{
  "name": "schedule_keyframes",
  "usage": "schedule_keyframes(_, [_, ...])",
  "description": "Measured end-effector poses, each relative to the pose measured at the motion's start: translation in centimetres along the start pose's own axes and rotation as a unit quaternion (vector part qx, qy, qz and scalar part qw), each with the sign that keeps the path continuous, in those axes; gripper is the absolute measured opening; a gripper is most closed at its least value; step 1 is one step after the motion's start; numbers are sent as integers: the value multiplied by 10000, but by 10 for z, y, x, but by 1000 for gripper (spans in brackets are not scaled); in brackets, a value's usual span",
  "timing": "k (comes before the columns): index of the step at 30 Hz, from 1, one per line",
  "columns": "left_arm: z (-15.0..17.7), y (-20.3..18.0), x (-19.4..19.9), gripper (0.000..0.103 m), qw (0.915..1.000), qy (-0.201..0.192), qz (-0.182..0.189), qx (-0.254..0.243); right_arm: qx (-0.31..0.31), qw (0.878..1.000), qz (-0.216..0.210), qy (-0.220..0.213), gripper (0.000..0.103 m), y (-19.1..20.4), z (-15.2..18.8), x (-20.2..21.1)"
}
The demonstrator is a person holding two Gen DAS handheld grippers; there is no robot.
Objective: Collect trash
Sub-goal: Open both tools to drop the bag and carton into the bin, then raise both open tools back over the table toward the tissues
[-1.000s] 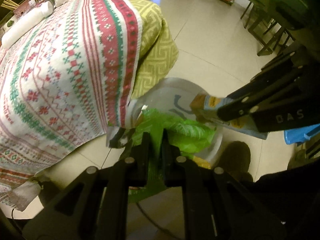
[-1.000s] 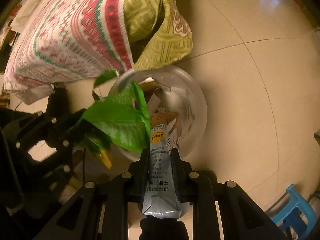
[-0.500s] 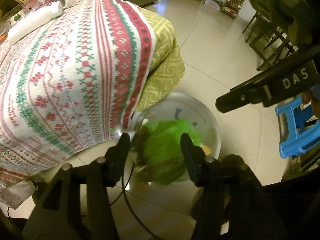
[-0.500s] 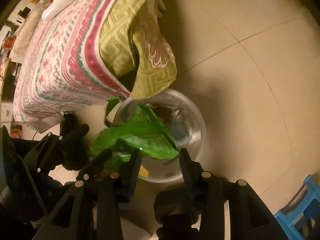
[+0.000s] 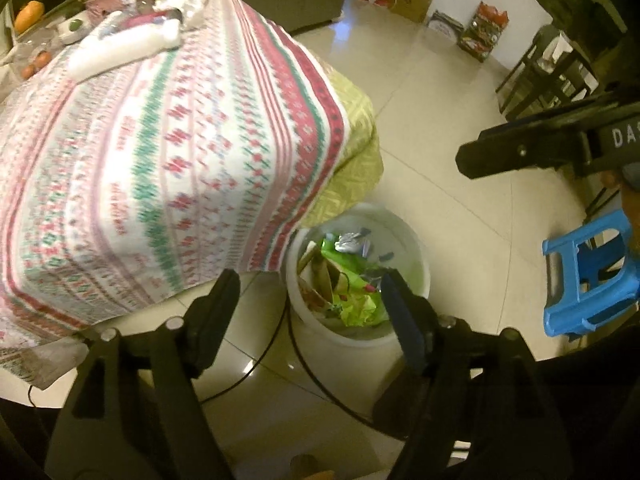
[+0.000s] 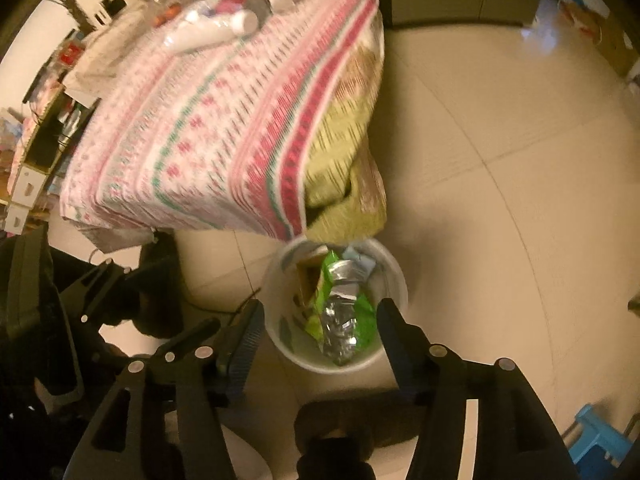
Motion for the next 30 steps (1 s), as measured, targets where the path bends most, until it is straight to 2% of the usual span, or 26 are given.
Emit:
schedule_keyframes(8, [-20,13,40,79,9988,-408,-59,245,67,9980,-108,-626,65,19,-27,33])
schedule_keyframes(14, [-39,38,68,81,9955,-739,-221,553,108,9949,-65,-1003,68,32,-49,50])
schedule_keyframes(18, [-57,64,84,82,9918,-921,-505,732,55,9922,-81,-1241,71,36,-66,58])
schedule_keyframes(21, [-71,88,95,82,9869,-1085,-937,739,-4,9910,-106,-1334,73,39,-78,60])
schedule_keyframes(25, [-86,112,104,82,9797,-1293,-1318,775,2,9887,-89,-1498,74,49,-95,62])
schedule_keyframes(30, [-106,132,112,82,9737,-1406,-1681,631,54,9858,51,-1675,74,64,-121,61])
Point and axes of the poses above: each gripper's, at about its wrist camera, not at the fingertips, and x roughly against the way its jaws point, y to its left, z to its underside, the point moved 6 cm from there along -x, roughly the way its jaws point, and after that the axes turned 8 degrees about z, right-handed, at the moved point
